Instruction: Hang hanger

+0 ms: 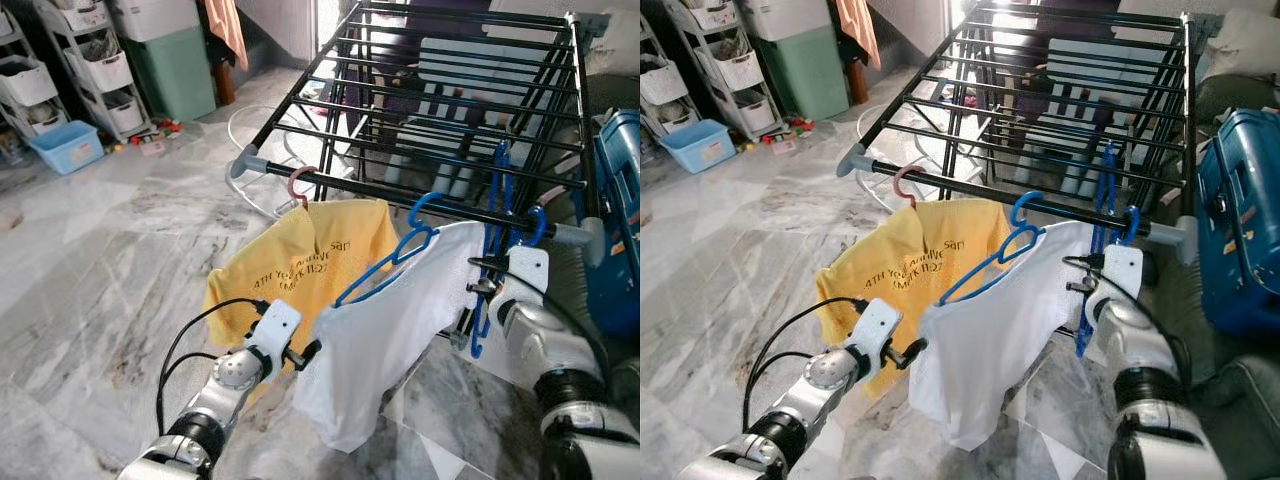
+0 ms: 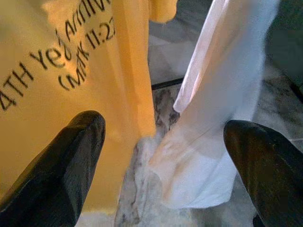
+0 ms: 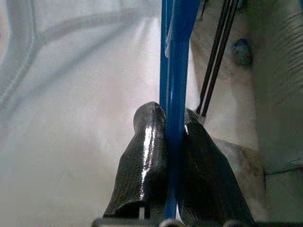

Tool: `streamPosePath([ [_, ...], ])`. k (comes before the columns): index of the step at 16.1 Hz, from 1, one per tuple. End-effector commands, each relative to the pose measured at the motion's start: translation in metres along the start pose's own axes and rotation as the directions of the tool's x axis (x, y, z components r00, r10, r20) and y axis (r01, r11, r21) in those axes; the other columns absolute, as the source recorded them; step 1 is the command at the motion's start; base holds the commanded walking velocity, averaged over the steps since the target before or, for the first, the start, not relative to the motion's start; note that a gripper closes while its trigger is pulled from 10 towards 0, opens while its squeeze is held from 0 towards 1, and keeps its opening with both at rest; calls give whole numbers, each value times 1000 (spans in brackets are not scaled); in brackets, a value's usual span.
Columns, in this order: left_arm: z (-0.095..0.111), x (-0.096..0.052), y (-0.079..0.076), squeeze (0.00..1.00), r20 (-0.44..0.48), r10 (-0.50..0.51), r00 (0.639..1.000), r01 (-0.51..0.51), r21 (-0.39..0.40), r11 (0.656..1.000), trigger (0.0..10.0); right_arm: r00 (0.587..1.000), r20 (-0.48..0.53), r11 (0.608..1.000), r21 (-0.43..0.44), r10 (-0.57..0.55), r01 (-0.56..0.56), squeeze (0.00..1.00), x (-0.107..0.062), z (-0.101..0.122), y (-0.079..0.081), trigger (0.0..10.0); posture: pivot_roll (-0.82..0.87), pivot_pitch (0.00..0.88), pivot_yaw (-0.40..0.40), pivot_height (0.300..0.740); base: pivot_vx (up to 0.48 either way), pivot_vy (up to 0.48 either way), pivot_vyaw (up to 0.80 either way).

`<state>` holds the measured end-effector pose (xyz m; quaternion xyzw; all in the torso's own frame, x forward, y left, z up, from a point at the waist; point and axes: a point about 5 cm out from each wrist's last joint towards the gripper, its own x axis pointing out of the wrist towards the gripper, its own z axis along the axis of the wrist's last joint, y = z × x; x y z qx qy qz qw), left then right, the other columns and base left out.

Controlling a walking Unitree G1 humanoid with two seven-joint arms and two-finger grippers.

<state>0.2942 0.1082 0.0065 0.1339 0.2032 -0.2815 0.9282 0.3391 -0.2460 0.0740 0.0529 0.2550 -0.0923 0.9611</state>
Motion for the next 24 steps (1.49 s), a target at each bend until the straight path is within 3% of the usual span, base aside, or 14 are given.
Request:
streamPosePath([
  [1,1,-1,2,0,12,10,1000,-11,6,1000,10000,1000,-11,1000,11,5,-5,0,2,0,-1,10000,133,47,-21,740,0,0,0],
  [2,1,-1,3,0,14,16,1000,-16,6,1000,10000,1000,-23,1000,12,9,-9,0,3,-1,0,10000,149,51,-31,740,0,0,0],
  [3,0,-2,4,0,14,31,999,-31,0,1000,10000,999,-39,1000,17,11,-10,376,5,-3,2,10000,157,51,-35,740,0,0,0],
  [4,-1,-3,6,0,13,40,999,-40,-5,999,10000,998,-56,1000,18,1,0,1000,5,-8,1,10000,167,53,-41,740,0,0,0],
  [8,-4,-5,6,0,9,53,999,-53,-11,999,10000,997,-77,1000,30,5,-2,1000,6,-18,0,10000,176,55,-52,740,0,0,0],
  [12,1,-2,3,0,16,45,999,-45,-11,999,10000,998,19,998,1,-63,63,1000,3,-13,-12,10000,152,44,-40,740,0,0,0],
  [16,5,2,-1,0,21,31,999,-31,-13,999,10000,995,68,997,-17,-76,77,1000,-3,-24,-13,10000,126,33,-30,740,0,0,0],
  [20,11,8,-12,0,25,-7,1000,7,-11,1000,10000,992,93,996,-31,-83,86,1000,-24,-54,-9,10000,73,14,-18,740,0,0,0],
  [24,17,13,-19,0,27,-26,999,26,-9,1000,10000,988,133,992,-79,-83,94,1000,-40,-61,-2,10000,27,0,-5,740,0,0,0],
])
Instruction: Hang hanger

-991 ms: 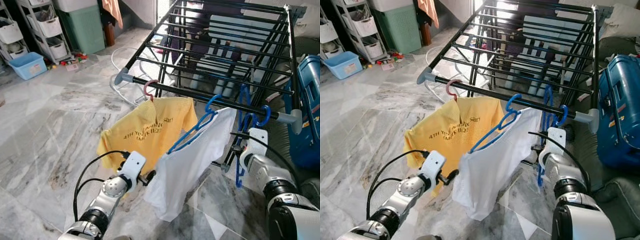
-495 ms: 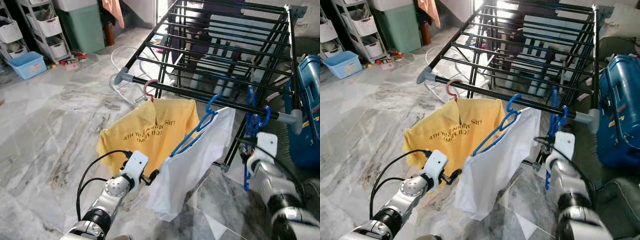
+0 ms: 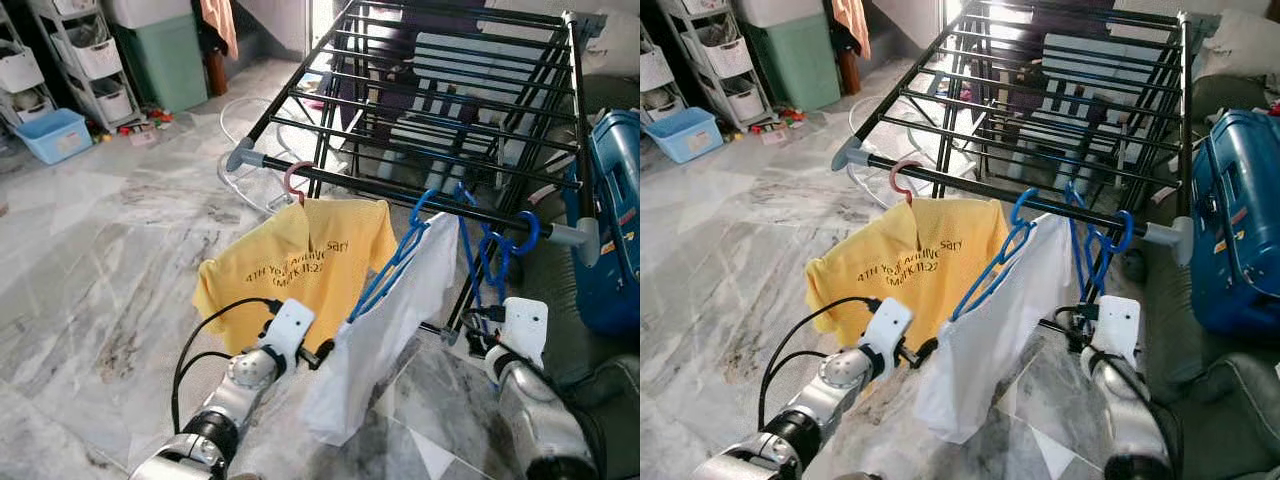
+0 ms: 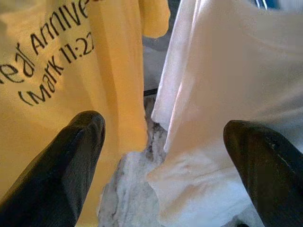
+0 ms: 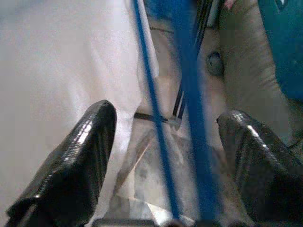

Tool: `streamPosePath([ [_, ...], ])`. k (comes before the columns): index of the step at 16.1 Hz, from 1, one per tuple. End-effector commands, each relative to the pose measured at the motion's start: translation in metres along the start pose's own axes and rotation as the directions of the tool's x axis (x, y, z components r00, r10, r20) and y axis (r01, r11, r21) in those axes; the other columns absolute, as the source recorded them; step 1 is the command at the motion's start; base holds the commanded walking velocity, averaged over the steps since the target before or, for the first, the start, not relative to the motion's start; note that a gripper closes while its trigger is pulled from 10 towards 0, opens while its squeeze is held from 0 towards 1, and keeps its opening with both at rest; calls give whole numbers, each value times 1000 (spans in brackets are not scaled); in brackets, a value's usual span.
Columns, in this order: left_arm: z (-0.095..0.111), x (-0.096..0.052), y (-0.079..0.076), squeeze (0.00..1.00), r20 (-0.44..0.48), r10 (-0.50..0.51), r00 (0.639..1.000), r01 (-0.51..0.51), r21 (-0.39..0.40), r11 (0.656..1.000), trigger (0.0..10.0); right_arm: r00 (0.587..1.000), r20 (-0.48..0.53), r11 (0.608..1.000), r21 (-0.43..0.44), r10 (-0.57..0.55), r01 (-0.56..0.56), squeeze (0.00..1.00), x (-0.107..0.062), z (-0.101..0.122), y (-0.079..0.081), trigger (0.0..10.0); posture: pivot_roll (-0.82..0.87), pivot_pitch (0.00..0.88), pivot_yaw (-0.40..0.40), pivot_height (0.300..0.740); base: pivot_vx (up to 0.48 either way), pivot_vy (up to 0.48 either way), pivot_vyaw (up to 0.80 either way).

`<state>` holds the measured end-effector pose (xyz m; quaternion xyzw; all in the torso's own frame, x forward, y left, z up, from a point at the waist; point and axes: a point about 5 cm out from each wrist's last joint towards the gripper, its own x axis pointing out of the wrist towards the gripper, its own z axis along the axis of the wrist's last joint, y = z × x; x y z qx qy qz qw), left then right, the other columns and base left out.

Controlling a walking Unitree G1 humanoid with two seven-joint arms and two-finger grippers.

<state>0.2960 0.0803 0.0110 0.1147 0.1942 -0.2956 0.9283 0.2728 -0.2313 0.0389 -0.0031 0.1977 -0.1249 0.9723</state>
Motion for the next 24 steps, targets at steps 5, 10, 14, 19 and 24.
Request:
streamPosePath([
  [5,18,5,7,0,32,6,999,-7,45,999,10000,993,79,996,35,-83,81,1000,-28,5,-14,10000,3,0,20,740,0,0,0],
  [10,12,1,16,0,42,97,994,-98,35,995,10000,988,83,988,93,-127,119,1000,-59,-11,-11,10000,-5,0,9,740,0,0,0],
  [14,22,-6,25,0,148,138,979,-149,65,987,10000,986,143,991,114,-89,73,969,-84,-16,3,10000,-9,0,-12,740,0,0,0],
  [19,0,-14,30,0,75,172,982,-179,99,979,10000,992,117,993,110,-49,36,416,-89,-27,12,10000,-12,0,-18,740,0,0,0],
  [24,-29,-29,34,0,3,204,979,-203,105,974,10000,997,69,996,89,-27,21,0,-87,-39,11,10000,-2,0,-28,740,0,0,0],
])
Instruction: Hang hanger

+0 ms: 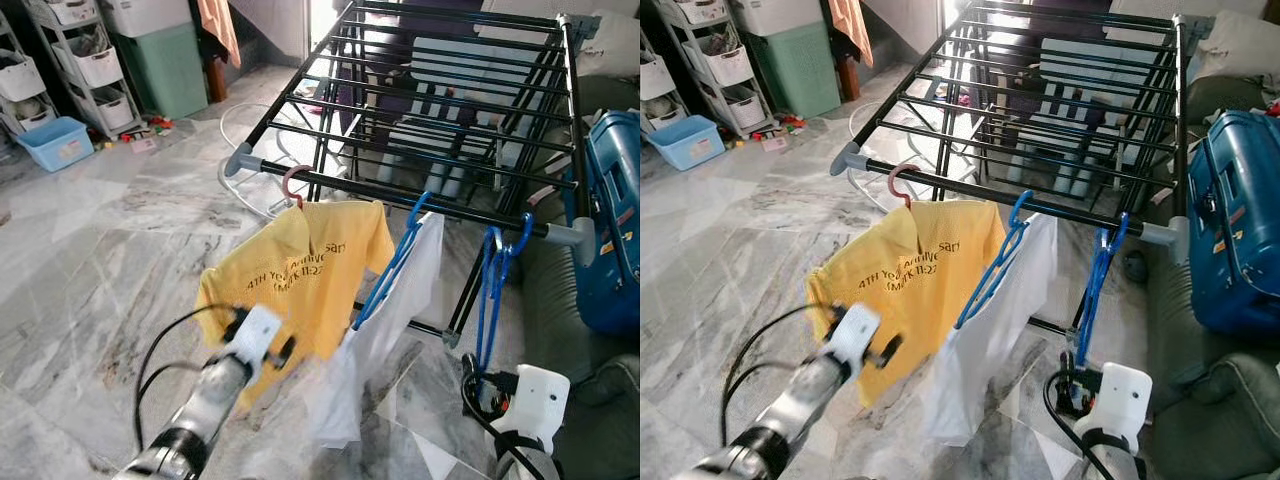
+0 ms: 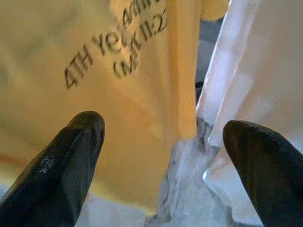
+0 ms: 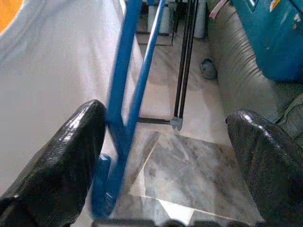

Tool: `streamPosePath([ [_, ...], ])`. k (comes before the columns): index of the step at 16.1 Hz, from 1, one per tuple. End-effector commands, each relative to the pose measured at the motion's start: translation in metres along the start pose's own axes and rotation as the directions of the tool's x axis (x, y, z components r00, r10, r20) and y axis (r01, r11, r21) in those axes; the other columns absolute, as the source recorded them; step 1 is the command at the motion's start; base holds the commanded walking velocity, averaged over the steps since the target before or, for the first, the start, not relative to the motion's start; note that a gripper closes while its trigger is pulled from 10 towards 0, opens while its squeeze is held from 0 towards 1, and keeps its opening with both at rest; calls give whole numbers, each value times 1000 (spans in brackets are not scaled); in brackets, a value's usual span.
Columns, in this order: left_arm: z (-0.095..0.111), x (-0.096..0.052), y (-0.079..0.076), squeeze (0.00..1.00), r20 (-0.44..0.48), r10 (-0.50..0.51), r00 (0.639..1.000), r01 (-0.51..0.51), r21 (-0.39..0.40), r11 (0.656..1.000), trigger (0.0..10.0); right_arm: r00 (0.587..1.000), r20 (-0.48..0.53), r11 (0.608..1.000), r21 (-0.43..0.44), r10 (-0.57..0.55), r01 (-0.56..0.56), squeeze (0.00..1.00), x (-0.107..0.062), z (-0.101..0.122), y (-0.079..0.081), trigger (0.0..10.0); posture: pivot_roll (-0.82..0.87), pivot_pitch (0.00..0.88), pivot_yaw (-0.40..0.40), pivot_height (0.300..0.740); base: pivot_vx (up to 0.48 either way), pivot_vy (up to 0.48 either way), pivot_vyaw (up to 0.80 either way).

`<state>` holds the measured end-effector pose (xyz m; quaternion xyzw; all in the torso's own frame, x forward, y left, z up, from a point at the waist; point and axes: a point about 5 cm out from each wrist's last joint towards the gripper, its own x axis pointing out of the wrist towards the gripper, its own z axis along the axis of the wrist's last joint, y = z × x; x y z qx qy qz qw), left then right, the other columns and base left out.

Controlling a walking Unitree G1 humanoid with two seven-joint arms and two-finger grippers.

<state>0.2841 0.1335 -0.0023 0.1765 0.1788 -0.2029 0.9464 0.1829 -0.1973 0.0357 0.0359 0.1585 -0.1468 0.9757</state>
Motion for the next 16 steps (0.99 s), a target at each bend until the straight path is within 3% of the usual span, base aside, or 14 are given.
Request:
streamPosePath([
  [1,3,1,0,0,13,11,1000,-11,0,1000,10000,1000,-24,1000,-7,8,-8,0,1,-4,0,10000,4,0,-38,740,0,0,0],
  [10,-11,0,-4,0,-87,15,996,-20,-62,998,10000,998,-42,999,-16,41,-42,0,3,-7,4,10000,8,0,-47,740,0,0,0],
  [16,-18,-1,-3,0,-137,-5,991,-6,-85,996,10000,997,-69,999,-9,33,-34,0,0,-13,5,10000,4,7,-40,740,-307,0,0],
])
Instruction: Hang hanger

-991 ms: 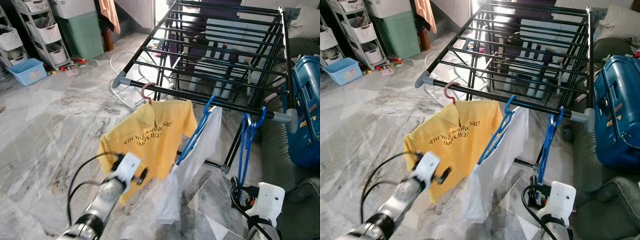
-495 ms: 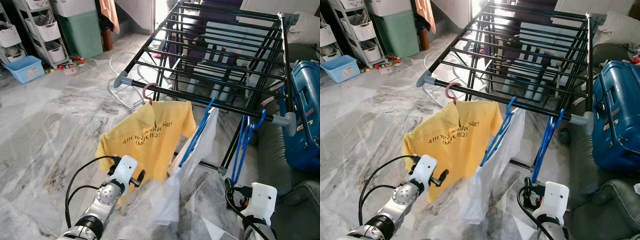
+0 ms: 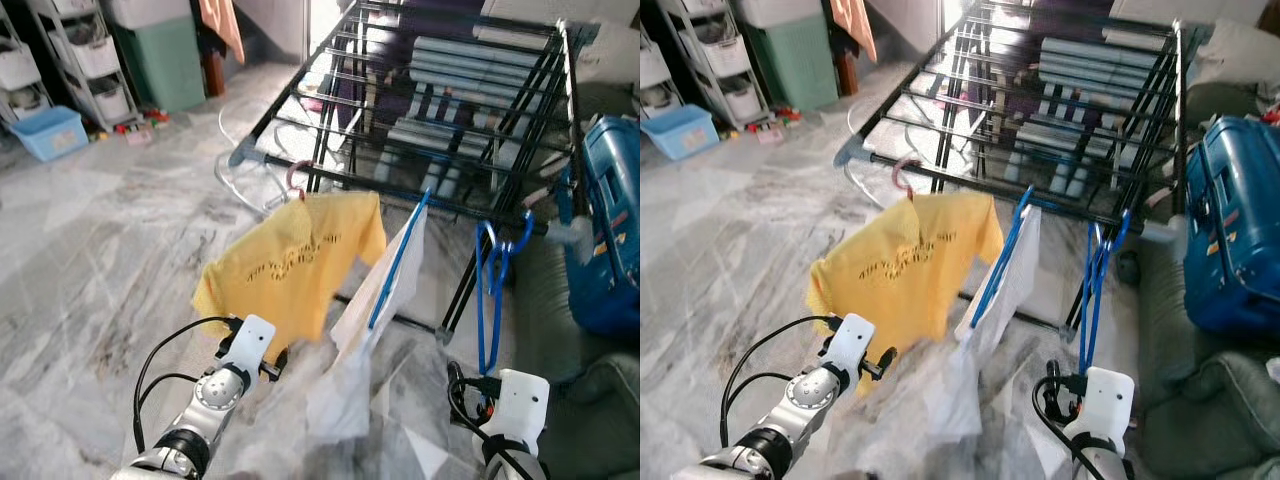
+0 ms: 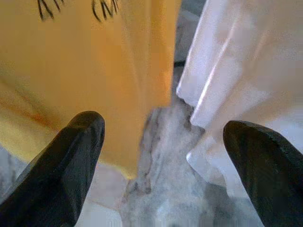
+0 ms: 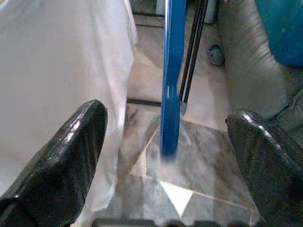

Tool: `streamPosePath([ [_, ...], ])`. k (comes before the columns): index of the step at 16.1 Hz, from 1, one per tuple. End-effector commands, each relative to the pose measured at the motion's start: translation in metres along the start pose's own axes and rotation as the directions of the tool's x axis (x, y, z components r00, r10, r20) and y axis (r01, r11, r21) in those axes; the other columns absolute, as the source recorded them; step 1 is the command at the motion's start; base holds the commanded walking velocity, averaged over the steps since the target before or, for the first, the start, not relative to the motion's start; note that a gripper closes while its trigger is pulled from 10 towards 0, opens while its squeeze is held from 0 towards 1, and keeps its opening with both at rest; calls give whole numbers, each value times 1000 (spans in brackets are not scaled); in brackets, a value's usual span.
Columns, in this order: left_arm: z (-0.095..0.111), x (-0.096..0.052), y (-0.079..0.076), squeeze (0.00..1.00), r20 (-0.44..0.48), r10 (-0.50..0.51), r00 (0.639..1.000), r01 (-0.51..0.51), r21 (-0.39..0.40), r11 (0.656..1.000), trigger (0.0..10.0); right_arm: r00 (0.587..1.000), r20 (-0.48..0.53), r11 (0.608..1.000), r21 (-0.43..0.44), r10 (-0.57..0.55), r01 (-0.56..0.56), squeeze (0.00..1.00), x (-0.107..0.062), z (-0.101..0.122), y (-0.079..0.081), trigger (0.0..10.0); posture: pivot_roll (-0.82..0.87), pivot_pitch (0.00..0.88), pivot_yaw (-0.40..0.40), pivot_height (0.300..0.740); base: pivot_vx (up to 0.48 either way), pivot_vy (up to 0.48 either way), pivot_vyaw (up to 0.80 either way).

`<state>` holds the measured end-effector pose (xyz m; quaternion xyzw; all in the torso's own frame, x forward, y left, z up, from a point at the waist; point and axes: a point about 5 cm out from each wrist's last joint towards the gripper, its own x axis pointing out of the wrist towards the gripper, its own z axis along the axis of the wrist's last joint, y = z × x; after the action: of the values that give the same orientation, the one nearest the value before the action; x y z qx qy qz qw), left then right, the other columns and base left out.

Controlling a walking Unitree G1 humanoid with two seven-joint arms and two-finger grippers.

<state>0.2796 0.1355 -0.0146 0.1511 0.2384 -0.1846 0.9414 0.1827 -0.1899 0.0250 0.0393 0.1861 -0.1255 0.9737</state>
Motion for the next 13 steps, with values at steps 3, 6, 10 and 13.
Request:
streamPosePath([
  [3,-9,-3,1,0,-45,-11,999,11,3,1000,10000,1000,-12,1000,15,-23,23,0,-2,-3,-4,10000,-4,13,-25,740,-358,0,0],
  [6,-9,-2,0,0,-56,-17,998,17,6,1000,10000,999,-21,999,34,-40,41,0,-4,-6,-5,10000,-5,22,-16,740,-355,0,0],
  [10,-12,-3,-1,0,-68,-14,998,15,9,1000,10000,999,-28,999,34,-35,36,0,-5,-8,-3,10000,-3,25,-22,740,-359,0,0],
  [13,-15,-4,-2,0,-77,-10,997,12,23,1000,10000,999,-27,999,29,-27,28,0,-2,-7,-3,10000,3,24,-28,740,-348,0,0],
])
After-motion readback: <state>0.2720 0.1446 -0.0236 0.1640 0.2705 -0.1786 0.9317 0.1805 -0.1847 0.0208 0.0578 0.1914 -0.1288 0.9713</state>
